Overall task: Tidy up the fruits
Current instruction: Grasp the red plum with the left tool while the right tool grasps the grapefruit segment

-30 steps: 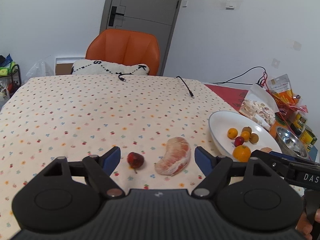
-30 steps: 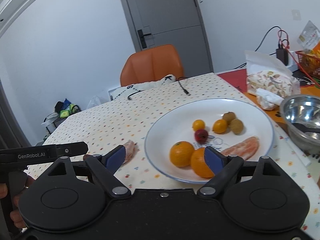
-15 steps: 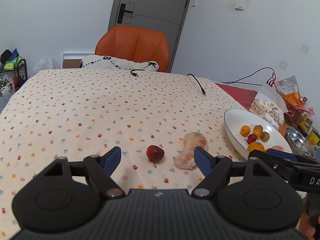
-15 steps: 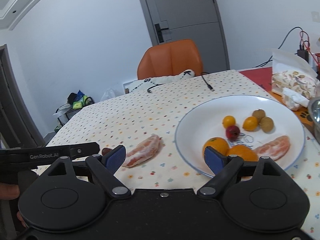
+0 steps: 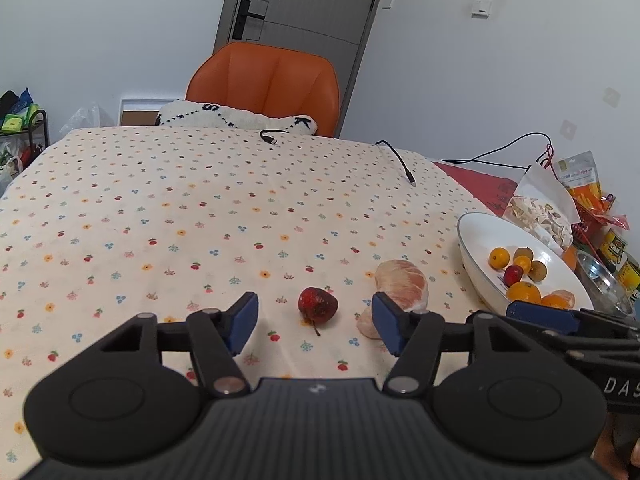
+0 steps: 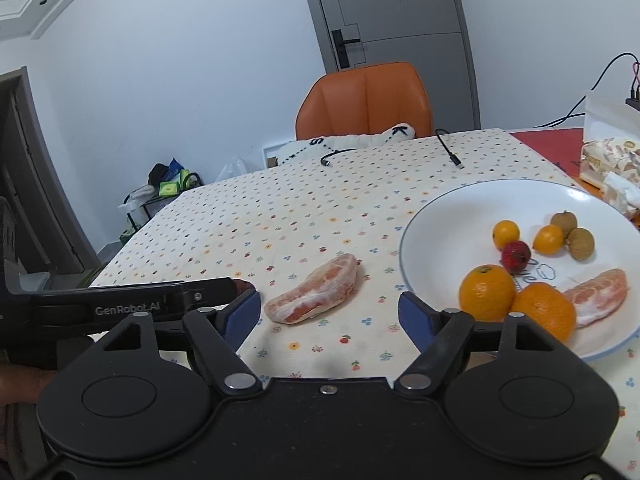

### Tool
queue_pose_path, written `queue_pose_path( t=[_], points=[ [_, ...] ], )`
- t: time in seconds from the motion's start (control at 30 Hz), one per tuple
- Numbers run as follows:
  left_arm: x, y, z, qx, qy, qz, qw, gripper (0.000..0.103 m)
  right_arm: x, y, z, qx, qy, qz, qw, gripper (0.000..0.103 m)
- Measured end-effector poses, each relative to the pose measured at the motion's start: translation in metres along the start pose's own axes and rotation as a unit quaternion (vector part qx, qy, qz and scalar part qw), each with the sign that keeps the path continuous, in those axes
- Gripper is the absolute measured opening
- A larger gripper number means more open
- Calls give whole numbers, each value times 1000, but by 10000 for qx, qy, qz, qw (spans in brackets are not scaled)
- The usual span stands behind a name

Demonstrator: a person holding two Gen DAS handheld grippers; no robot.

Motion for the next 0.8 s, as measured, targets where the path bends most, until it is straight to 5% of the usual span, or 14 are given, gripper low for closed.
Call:
queue_pose_path(
  t=[0.3, 0.57, 0.8],
  points=[
    [16, 0, 2, 17, -44, -72, 10000, 52, 9, -1, -7, -83, -35, -96, 9999, 73],
    [26, -3, 3, 19, -73, -192, 9998, 23, 13, -1, -8, -163, -76, -140, 9997, 74],
    [15, -3, -6, -59, -80, -136, 9999, 23, 19, -3, -11, -227, -87, -194, 9995, 75]
  ],
)
Point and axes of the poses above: each gripper's, at about its wrist camera, not at the fingertips, and x roughly the way its jaws point, z to its right, y to its top, the point moved 8 cm from there along x, roughly the way its jaws point, and after that the axes turned 1 degree about -z, right-handed, at the moved point
